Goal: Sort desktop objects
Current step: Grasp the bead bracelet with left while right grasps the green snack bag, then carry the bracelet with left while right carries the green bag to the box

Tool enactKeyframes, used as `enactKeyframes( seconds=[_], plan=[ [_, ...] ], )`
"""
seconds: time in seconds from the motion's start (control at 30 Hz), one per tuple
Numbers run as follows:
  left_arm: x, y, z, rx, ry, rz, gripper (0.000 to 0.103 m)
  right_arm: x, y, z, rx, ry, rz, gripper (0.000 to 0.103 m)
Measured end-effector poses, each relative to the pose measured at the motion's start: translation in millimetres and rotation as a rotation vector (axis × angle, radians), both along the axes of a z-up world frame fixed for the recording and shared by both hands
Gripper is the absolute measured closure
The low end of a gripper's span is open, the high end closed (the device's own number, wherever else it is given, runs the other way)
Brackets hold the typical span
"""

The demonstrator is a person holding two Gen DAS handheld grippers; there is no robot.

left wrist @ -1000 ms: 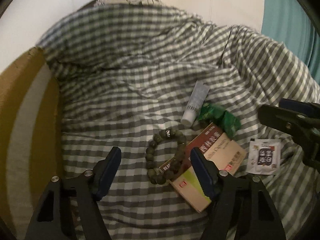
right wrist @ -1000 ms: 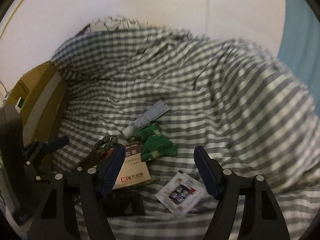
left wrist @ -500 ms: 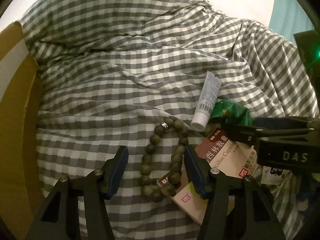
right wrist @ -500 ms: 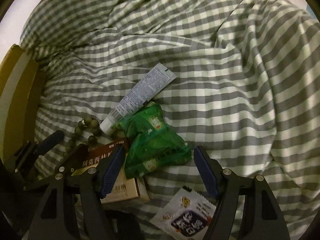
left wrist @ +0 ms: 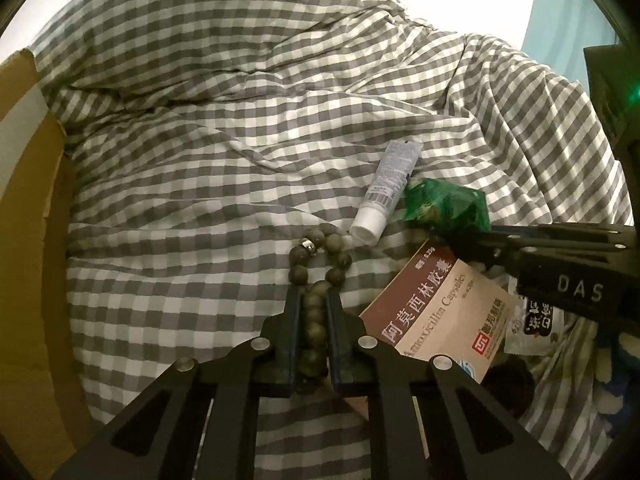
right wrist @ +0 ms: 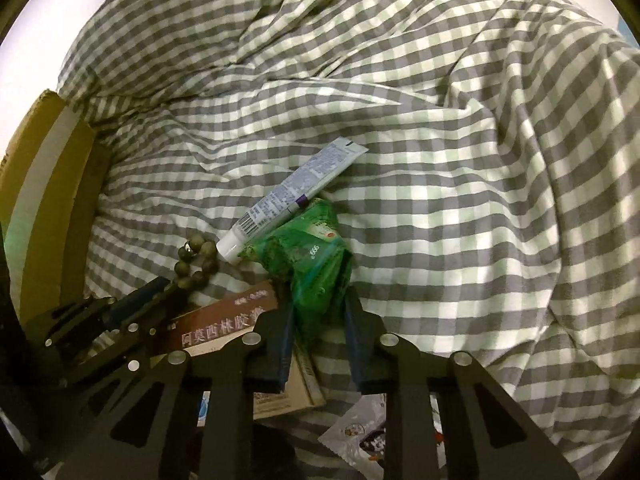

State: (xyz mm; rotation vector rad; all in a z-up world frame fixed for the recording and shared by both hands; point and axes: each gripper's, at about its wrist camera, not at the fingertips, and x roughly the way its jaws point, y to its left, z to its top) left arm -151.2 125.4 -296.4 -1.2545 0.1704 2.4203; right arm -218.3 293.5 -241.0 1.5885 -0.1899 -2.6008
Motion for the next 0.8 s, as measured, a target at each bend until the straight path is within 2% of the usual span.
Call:
enactKeyframes(
  seconds=[0.33,0.5,0.8],
  plan=[
    [17,-6,28,-0.007,0.069,0.014,0.092,24,3,33,-0.02,0.126,-0.006,0.083],
    [28,-13,55,-0.001,0.131,0.026,0.092,44,9,51,-0.044,0.191,-0.028,0.083],
    [58,-29,110,0.022,0.254,0.039,0.092,83,-4,82,-0.016,0.309,-0.041,0.083]
  ],
)
